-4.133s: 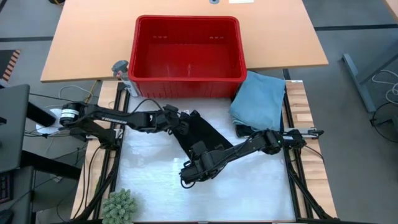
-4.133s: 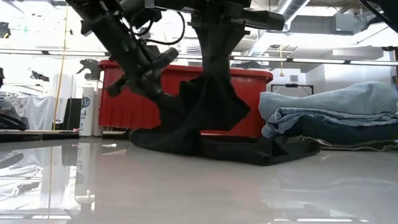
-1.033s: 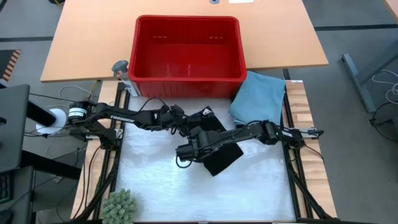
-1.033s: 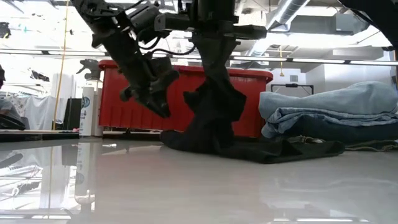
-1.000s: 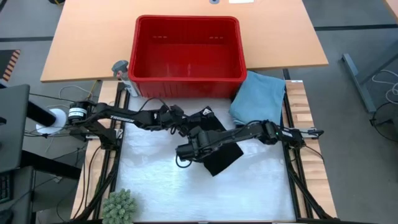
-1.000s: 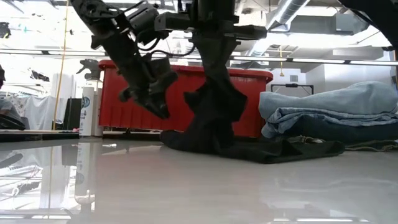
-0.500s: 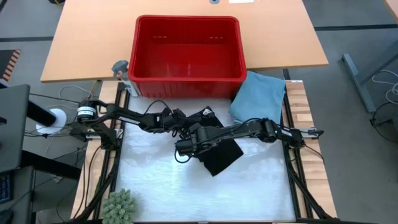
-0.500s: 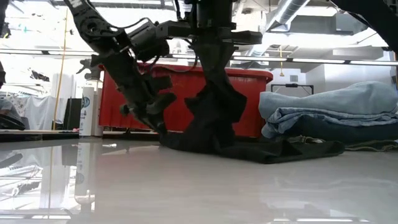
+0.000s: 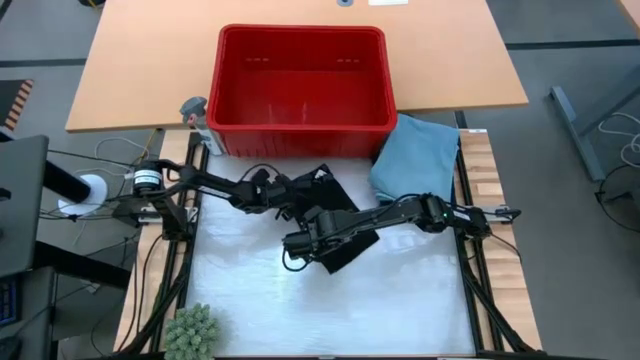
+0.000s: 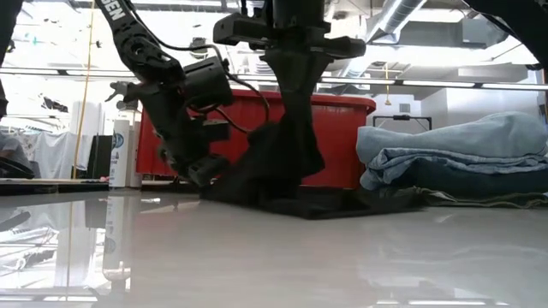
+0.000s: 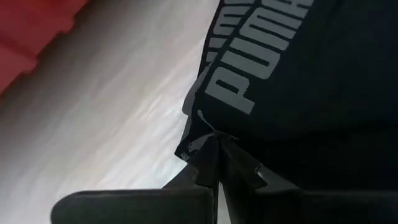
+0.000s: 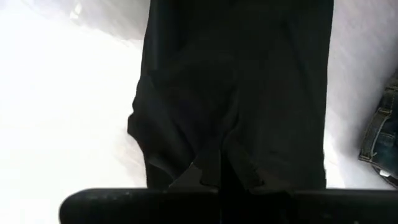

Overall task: Fold Laundry from Bin
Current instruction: Fold the black boxer short

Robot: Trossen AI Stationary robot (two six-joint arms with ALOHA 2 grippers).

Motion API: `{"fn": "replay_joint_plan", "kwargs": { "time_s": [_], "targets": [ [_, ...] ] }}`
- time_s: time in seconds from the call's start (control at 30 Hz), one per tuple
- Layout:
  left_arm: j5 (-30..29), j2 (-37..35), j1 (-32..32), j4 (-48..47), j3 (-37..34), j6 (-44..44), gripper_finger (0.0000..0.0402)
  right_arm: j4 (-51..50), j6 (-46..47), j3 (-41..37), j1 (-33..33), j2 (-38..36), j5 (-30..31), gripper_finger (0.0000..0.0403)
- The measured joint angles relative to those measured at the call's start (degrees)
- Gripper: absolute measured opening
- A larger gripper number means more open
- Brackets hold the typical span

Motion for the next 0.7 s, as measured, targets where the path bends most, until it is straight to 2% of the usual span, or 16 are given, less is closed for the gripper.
{"fn": "replay_joint_plan", "kwargs": {
  "time_s": [0.2,0.43,0.57,0.7],
  "targets": [
    [-2.12,-1.06,-2.39,-5.90,-0.22,-3.73,0.0000,0.04,1.53,0.01,-0.53,0.02,2.76,0.0044],
    [-3.15,-1.04,-2.97,-6.59,-0.28,-4.77,0.0000,0.01,0.39,0.00,-2.15,0.04,1.43,0.0111],
    [-3.40,-1.04,-2.97,-7.10,-0.31,-4.86,0.0000,0.05,-5.27,0.00,-2.58,0.04,0.02,0.0155],
    [-4.99,-1.04,-3.03,-10.37,-0.31,-5.36,0.0000,-0.03,-5.07,-2.09,-3.56,0.04,-0.09,0.0173]
  ]
}}
